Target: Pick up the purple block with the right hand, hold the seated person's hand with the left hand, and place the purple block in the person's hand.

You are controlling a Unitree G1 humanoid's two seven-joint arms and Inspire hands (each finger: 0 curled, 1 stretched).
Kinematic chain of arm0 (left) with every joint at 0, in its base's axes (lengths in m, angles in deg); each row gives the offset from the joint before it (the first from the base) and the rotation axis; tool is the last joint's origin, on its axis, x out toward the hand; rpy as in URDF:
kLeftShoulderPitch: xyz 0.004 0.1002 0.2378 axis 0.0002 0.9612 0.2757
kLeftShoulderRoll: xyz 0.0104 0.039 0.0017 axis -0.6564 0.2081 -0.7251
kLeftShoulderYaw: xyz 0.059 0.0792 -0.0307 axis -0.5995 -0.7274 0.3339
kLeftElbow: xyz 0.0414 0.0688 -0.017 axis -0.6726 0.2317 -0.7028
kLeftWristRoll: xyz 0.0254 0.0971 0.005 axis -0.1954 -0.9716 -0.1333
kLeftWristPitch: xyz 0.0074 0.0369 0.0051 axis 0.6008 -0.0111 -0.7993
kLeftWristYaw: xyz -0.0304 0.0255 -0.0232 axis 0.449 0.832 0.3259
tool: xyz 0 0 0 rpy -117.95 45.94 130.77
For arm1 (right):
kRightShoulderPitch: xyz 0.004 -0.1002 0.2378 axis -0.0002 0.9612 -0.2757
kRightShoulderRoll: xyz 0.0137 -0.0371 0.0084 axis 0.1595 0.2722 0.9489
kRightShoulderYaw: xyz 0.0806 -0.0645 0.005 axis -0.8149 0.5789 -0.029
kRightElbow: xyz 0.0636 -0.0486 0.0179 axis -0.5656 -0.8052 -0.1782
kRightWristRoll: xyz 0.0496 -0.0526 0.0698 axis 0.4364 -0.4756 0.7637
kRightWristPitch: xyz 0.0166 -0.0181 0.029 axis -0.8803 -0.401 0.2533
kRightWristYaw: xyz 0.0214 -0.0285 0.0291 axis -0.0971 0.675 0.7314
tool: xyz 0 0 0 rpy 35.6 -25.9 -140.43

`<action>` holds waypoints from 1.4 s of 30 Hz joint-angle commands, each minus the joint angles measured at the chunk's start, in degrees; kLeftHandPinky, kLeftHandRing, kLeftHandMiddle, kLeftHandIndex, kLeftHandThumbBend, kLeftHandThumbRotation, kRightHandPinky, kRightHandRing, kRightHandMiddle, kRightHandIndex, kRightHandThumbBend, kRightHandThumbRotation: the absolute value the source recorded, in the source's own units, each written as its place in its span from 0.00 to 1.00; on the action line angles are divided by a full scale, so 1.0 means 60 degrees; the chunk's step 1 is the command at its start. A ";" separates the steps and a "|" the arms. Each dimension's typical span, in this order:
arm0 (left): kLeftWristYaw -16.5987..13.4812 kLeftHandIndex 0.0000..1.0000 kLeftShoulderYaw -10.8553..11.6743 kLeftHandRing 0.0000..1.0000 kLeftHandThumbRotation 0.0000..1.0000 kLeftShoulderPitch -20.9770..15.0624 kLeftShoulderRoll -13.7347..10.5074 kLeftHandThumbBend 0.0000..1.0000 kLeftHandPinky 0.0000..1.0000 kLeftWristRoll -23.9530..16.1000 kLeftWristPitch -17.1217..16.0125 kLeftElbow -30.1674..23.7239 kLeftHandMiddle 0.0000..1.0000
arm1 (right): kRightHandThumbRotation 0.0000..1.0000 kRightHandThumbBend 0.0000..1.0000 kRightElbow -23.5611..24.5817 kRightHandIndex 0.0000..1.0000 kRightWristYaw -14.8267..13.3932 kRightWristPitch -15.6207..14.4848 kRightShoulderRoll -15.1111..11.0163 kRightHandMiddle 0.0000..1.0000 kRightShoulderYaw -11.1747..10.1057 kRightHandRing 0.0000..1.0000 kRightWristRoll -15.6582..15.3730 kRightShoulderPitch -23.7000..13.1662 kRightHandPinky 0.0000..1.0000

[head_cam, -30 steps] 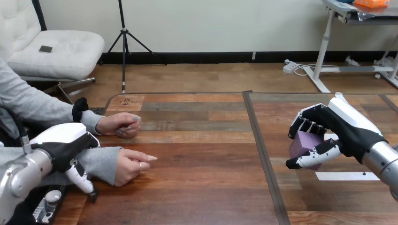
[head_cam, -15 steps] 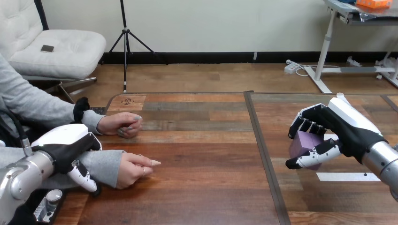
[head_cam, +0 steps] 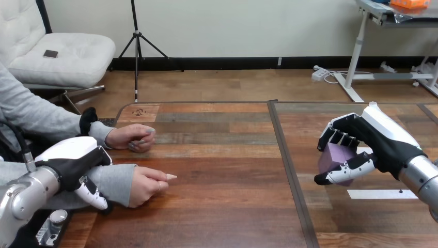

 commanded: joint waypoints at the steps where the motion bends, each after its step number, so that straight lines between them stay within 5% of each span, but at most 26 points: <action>1: -0.0006 0.35 0.0208 0.26 0.00 -0.0484 -0.0070 0.69 0.19 0.0318 -0.0070 -0.0555 0.34 | 0.00 0.83 -0.0034 0.43 -0.0192 0.0285 0.0168 0.41 -0.0280 0.36 0.0214 -0.0663 0.33; 7: -0.0271 0.36 0.0419 0.26 0.00 -0.0315 -0.0137 0.70 0.20 0.0580 -0.0413 -0.1046 0.34 | 0.00 0.83 0.0018 0.43 -0.0297 0.0240 0.0300 0.41 -0.0234 0.36 0.0143 -0.0749 0.33; 25: 0.0524 0.34 0.1130 0.22 0.00 0.0033 -0.0102 0.67 0.16 0.1719 0.0222 -0.3334 0.30 | 0.00 0.80 0.0686 0.43 -0.0416 -0.0636 0.0933 0.42 -0.0078 0.37 -0.0087 -0.1010 0.34; 34: 0.0330 0.33 0.1371 0.21 0.00 0.0251 0.0093 0.68 0.15 0.1753 0.0574 -0.4415 0.30 | 0.00 0.81 0.0744 0.43 -0.0614 -0.0466 0.1412 0.41 -0.0026 0.37 -0.0190 -0.1196 0.34; 42: 0.0638 0.34 0.1498 0.23 0.00 0.0252 0.0268 0.66 0.16 0.1981 0.0969 -0.5187 0.32 | 0.00 0.80 0.0788 0.43 -0.0790 -0.0418 0.1848 0.41 0.0054 0.36 -0.0329 -0.1403 0.33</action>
